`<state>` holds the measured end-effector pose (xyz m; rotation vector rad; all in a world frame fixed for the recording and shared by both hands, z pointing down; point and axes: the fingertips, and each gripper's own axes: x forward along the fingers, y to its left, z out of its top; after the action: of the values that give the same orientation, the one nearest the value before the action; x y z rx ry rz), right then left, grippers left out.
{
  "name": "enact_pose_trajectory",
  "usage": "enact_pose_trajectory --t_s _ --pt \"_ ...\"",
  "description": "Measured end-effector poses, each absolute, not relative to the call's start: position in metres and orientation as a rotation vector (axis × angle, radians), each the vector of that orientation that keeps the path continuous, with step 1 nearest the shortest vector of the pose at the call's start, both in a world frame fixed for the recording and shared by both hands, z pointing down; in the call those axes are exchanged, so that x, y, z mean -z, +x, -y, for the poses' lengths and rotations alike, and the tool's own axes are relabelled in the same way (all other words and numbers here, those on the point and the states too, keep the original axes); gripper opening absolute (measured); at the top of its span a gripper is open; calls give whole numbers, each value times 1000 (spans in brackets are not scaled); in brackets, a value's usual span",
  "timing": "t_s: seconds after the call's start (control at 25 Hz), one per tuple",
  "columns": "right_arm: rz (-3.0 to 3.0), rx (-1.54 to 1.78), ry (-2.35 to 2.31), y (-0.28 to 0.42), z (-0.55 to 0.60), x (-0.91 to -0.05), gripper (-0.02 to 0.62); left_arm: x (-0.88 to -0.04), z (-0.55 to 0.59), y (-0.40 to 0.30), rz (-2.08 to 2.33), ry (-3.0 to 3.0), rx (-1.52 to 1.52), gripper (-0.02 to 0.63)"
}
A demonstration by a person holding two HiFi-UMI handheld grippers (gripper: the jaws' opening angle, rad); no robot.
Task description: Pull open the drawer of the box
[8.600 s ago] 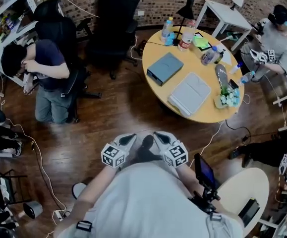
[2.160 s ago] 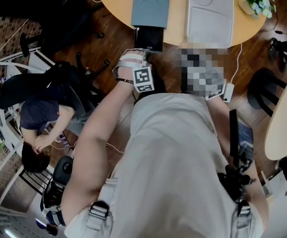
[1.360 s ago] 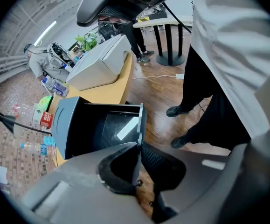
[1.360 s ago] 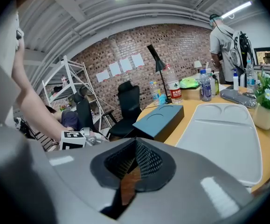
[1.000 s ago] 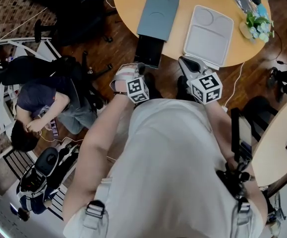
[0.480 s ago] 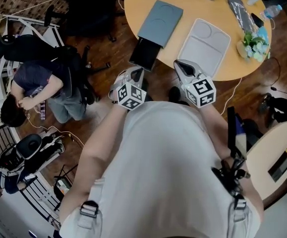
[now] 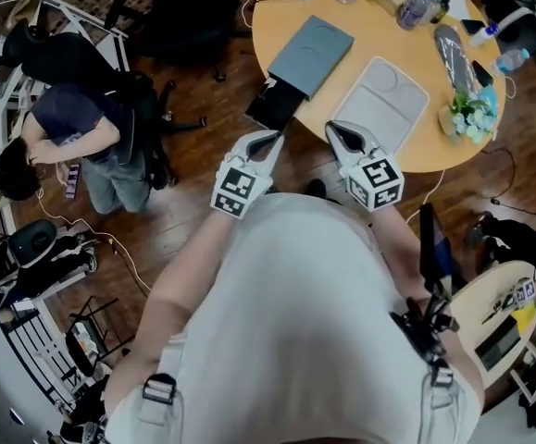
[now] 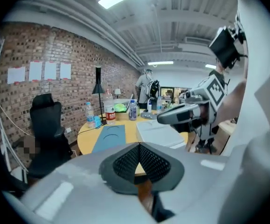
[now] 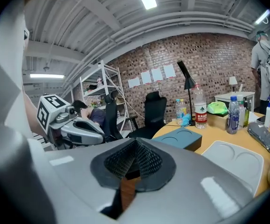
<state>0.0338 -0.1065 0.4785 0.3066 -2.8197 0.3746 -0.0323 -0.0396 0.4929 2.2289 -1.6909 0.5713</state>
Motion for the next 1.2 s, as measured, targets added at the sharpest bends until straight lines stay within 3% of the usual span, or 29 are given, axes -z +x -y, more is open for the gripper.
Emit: enact_pose_trajectory --t_s 0.16,0.4,1.2 --pt "2884 -395 245 24 91 -451 8 -471 34 -30 1665 2274 -322 6" --pt "2899 -370 209 17 64 -438 8 -461 19 -39 1668 2287 -182 6" --pt "2863 -309 274 -12 25 -433 8 -457 -12 -78 1615 2317 -108 6"
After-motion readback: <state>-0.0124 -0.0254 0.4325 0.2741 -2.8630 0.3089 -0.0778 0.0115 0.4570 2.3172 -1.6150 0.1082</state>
